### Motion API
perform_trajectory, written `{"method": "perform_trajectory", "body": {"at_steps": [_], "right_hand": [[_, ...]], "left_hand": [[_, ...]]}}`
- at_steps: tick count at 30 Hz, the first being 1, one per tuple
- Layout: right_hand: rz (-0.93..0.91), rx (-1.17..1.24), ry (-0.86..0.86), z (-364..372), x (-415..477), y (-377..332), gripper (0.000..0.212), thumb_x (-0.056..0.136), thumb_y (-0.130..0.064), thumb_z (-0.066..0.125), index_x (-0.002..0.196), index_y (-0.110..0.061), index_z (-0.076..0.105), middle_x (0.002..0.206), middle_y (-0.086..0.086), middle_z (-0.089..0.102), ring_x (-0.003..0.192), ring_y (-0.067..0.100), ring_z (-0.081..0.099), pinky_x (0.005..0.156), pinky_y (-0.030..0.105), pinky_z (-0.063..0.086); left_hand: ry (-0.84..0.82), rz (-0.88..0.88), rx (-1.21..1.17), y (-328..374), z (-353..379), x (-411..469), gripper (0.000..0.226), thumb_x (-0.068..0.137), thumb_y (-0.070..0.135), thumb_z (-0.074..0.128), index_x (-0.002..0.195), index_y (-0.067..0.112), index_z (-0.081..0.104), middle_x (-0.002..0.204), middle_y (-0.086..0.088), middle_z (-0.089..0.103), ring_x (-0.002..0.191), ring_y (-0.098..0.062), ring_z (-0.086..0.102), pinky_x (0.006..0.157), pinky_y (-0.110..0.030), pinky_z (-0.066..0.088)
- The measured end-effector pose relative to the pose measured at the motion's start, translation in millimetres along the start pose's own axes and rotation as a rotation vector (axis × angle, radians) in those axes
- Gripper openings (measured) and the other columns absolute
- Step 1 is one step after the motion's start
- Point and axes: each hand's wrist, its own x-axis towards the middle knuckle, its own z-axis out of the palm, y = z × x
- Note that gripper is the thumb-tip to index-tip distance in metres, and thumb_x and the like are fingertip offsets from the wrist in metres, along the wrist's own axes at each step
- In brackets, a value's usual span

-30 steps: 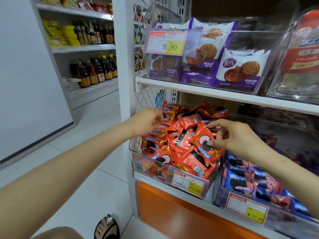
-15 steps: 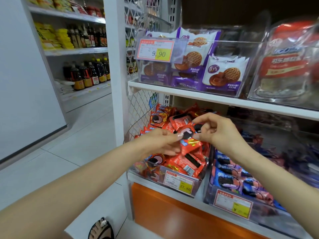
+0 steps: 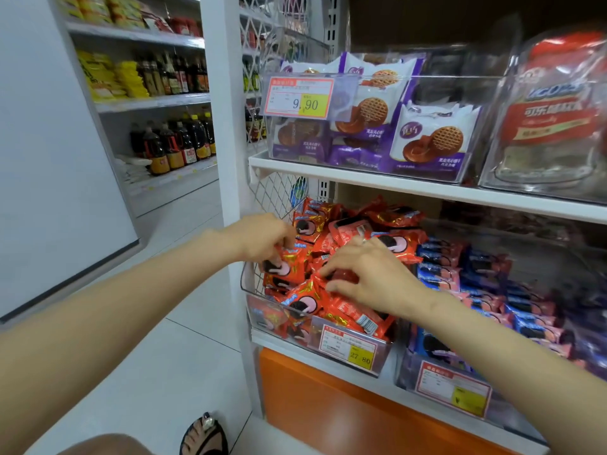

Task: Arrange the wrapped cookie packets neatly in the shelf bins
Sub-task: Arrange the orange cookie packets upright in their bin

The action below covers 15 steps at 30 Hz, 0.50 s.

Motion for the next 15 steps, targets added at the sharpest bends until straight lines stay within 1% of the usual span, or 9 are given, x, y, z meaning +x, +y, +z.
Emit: {"method": "perform_trajectory", "body": {"at_steps": [2,4,6,8,10,13,15], "right_hand": [[-0.006,-0.147,-0.030,9.5,4.3,-7.2,0.041,0.087,-0.052,0.055,0.122,-0.032,0.060,0.118,-0.009,0.059,0.111,0.015,0.042,0.086,0.030,0.020],[0.004,-0.204,-0.036,16.3,9.1,-15.0,0.047,0.087,-0.056,0.052,0.128,-0.033,0.055,0.116,-0.005,0.055,0.111,0.018,0.039,0.087,0.033,0.019],[0.019,-0.226,-0.064,20.5,13.3,-20.8,0.048,0.087,-0.057,0.051,0.129,-0.034,0.054,0.116,-0.002,0.051,0.113,0.020,0.038,0.091,0.036,0.020],[0.021,-0.270,-0.107,23.5,16.1,-23.9,0.044,0.088,-0.055,0.051,0.125,-0.032,0.057,0.117,0.001,0.048,0.117,0.023,0.035,0.093,0.039,0.020],[0.028,-0.290,-0.131,24.2,18.2,-23.8,0.035,0.089,-0.049,0.053,0.116,-0.028,0.061,0.118,0.001,0.046,0.118,0.024,0.033,0.092,0.039,0.019],[0.026,-0.290,-0.123,20.2,20.2,-17.8,0.022,0.088,-0.040,0.057,0.104,-0.026,0.065,0.114,0.000,0.049,0.113,0.023,0.037,0.089,0.038,0.021],[0.014,-0.289,-0.113,16.5,19.5,-13.2,0.014,0.088,-0.036,0.058,0.096,-0.027,0.065,0.109,-0.002,0.049,0.109,0.021,0.038,0.087,0.037,0.021]], "left_hand": [[-0.098,0.027,0.086,-2.5,5.9,6.0,0.040,0.079,0.026,0.072,0.115,0.015,0.059,0.114,-0.005,0.061,0.105,-0.023,0.054,0.074,-0.027,0.038],[-0.154,0.041,0.131,-5.1,11.2,9.8,0.040,0.078,0.029,0.072,0.114,0.015,0.060,0.114,-0.005,0.060,0.103,-0.023,0.054,0.070,-0.026,0.036],[-0.175,0.061,0.153,-5.7,18.2,11.1,0.039,0.078,0.029,0.072,0.114,0.016,0.060,0.113,-0.003,0.060,0.103,-0.022,0.054,0.068,-0.025,0.034],[-0.165,0.091,0.190,-5.1,27.9,11.6,0.039,0.078,0.030,0.071,0.114,0.019,0.061,0.115,-0.001,0.060,0.106,-0.022,0.054,0.071,-0.028,0.042],[-0.131,0.113,0.226,-4.8,37.4,10.9,0.036,0.080,0.030,0.069,0.114,0.022,0.060,0.118,0.000,0.057,0.110,-0.021,0.053,0.078,-0.033,0.047],[-0.101,0.130,0.208,-7.6,43.4,10.0,0.038,0.081,0.026,0.067,0.118,0.023,0.056,0.123,0.002,0.051,0.113,-0.020,0.050,0.079,-0.032,0.045],[-0.092,0.123,0.176,-8.4,43.3,8.5,0.049,0.080,0.023,0.068,0.125,0.020,0.048,0.128,0.000,0.045,0.116,-0.021,0.048,0.081,-0.033,0.043]]}}
